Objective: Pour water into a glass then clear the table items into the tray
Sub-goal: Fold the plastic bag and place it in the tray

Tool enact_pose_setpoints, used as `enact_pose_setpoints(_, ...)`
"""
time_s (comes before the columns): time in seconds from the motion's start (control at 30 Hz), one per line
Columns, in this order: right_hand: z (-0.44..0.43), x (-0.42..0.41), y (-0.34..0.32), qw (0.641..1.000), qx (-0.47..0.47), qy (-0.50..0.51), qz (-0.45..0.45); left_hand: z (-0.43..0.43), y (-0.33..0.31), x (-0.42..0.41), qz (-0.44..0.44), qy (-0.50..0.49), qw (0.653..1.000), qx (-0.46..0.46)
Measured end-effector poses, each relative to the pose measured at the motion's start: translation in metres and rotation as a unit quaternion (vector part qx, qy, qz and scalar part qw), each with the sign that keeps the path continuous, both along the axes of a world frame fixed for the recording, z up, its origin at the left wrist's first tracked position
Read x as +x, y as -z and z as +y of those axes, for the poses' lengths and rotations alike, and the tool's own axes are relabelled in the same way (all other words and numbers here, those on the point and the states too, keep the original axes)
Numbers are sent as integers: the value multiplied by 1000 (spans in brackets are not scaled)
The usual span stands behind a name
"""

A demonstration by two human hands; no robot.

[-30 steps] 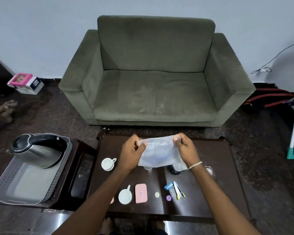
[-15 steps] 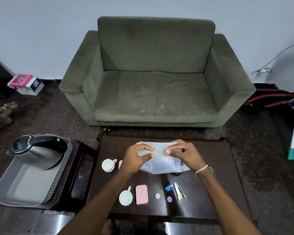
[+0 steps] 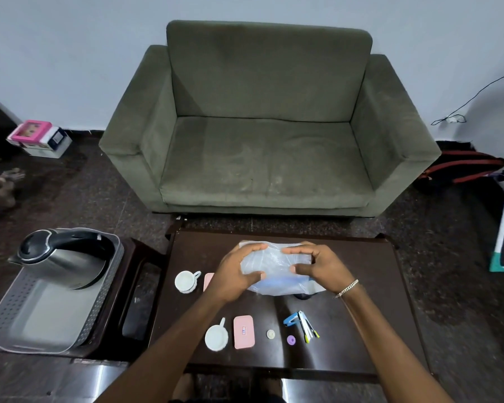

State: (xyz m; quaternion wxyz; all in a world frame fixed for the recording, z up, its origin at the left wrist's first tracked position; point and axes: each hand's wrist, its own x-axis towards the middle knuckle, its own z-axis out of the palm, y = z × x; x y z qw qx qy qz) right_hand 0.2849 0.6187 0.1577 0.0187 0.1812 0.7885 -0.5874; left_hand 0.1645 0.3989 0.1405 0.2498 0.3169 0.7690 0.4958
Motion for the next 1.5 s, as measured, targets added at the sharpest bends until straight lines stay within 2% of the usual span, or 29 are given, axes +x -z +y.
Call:
enact_pose_setpoints(0.23, -8, 5, 1, 998, -44, 54, 1, -7, 3, -3, -26, -6, 1000, 0)
enact_pose_setpoints(0.5, -21, 2, 4, 1000, 13, -9, -21, -16, 8, -11, -73, -28, 997, 21)
enact_pose_setpoints(0.67, -33, -5, 7, 999, 28, -29, -34, -37, 16, -20, -55, 6, 998, -14)
enact_pose_setpoints(0.87, -65, -20, 16, 996, 49, -56, -54, -79, 26, -32, -87, 0, 996, -26)
enact_pose_setpoints(1.1, -144, -58, 35, 993, 54, -76, -71, -171, 39, -54, -74, -108, 991, -14)
enact_pose_setpoints(1.2, -189, -81, 50, 995, 54, -63, -52, -225, 42, -67, -31, -144, 988, -49)
enact_pose_setpoints(1.3, -248, -110, 64, 996, 51, -67, -28, -286, 44, -81, -24, -210, 973, -92)
enact_pose_setpoints(1.37, -289, -132, 75, 995, 53, -79, -15, -326, 45, -94, -15, -256, 959, -122)
enact_pose_setpoints(1.5, -369, -173, 95, 986, 96, -139, -9, -400, 51, -126, 7, -285, 943, -174)
